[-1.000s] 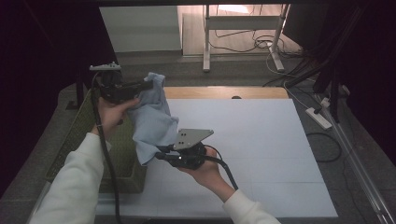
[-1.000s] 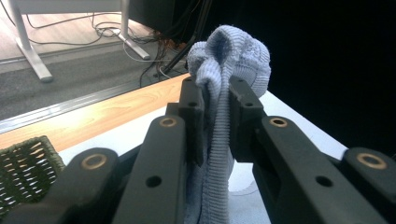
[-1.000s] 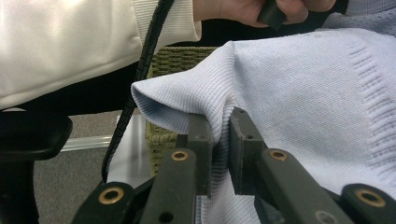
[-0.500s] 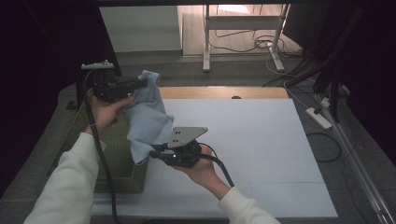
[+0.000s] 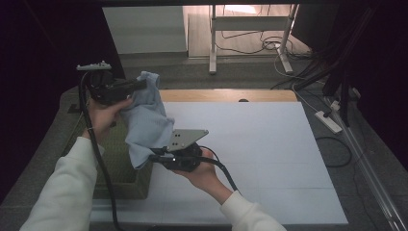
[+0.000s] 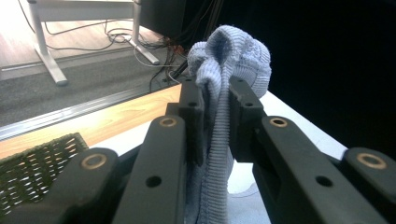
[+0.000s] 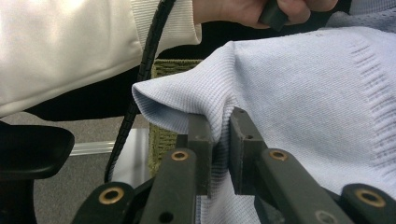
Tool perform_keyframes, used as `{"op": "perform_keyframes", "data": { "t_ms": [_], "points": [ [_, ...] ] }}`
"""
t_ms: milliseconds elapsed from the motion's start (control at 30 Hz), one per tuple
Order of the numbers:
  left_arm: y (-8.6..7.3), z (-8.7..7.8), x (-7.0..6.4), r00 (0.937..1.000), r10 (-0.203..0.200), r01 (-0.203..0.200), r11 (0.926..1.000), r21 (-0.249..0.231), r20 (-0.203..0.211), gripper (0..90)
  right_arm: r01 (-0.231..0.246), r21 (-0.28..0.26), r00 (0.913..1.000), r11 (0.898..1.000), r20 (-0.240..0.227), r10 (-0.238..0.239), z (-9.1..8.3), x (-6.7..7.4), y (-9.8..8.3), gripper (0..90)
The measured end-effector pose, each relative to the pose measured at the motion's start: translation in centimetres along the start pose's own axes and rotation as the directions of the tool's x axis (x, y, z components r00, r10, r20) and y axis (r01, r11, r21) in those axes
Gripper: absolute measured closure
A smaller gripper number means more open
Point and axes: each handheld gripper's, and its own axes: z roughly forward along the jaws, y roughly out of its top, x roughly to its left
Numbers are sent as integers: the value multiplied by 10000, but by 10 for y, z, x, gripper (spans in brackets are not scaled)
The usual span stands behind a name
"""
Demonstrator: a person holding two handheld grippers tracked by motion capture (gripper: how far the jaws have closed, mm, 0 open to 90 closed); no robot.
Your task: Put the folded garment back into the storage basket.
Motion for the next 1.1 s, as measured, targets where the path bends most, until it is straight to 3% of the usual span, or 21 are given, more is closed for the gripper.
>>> {"op": "perform_keyframes", "data": {
  "t_ms": [1100],
  "points": [
    [-7,-33,16,9988,-214,201,9993,-305,-433,781,62,-90,9994,9999,-343,-65,32,4,13,807]
  ]
}}
